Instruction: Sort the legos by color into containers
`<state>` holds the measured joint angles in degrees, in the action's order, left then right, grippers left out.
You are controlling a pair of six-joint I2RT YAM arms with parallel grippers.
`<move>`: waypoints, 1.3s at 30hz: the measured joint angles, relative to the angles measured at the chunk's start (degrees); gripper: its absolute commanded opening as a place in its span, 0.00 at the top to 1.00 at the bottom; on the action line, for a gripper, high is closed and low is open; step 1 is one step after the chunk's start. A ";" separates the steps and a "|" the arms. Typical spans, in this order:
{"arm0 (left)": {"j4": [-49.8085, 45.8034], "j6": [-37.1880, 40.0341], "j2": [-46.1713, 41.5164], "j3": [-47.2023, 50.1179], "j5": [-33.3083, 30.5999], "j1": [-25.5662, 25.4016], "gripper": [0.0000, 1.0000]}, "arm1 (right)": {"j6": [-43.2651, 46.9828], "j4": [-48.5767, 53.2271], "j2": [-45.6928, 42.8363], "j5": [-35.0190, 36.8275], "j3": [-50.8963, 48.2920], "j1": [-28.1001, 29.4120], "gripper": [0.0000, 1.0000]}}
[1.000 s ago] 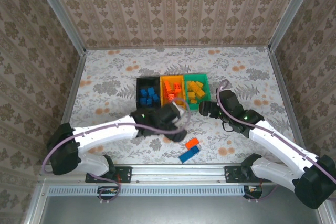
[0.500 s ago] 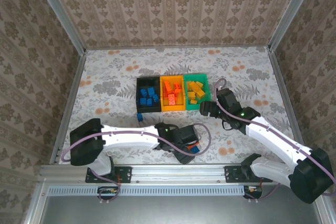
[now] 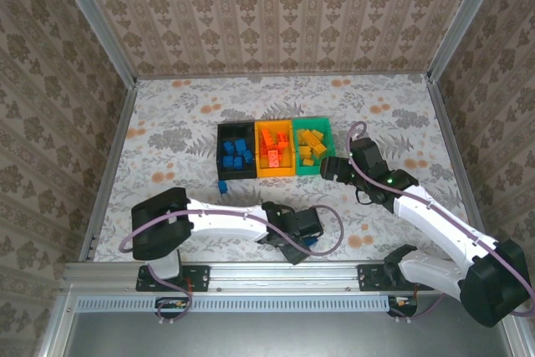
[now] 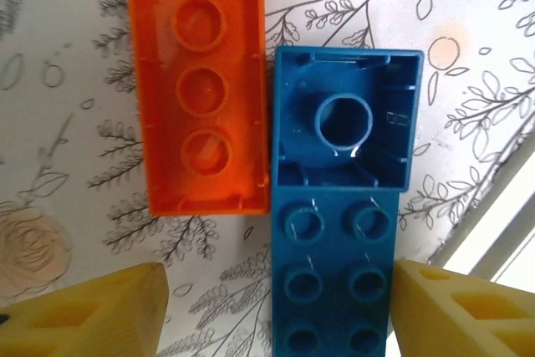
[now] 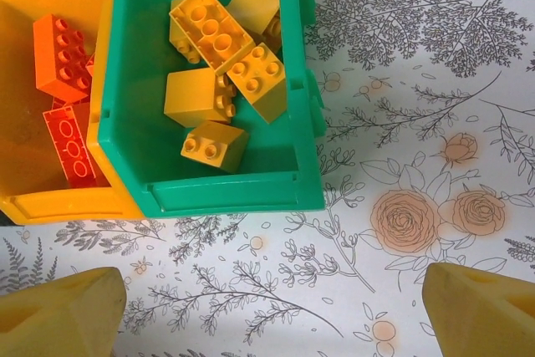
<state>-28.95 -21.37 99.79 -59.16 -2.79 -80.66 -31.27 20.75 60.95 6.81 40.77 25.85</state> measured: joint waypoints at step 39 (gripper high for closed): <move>10.47 -2.56 -17.22 0.22 -16.37 42.38 0.76 | -0.61 0.26 -0.17 -1.25 -0.02 -0.85 0.07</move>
<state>-18.48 -23.92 82.56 -58.94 -19.16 -38.28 -31.88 21.02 60.77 5.56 40.75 24.99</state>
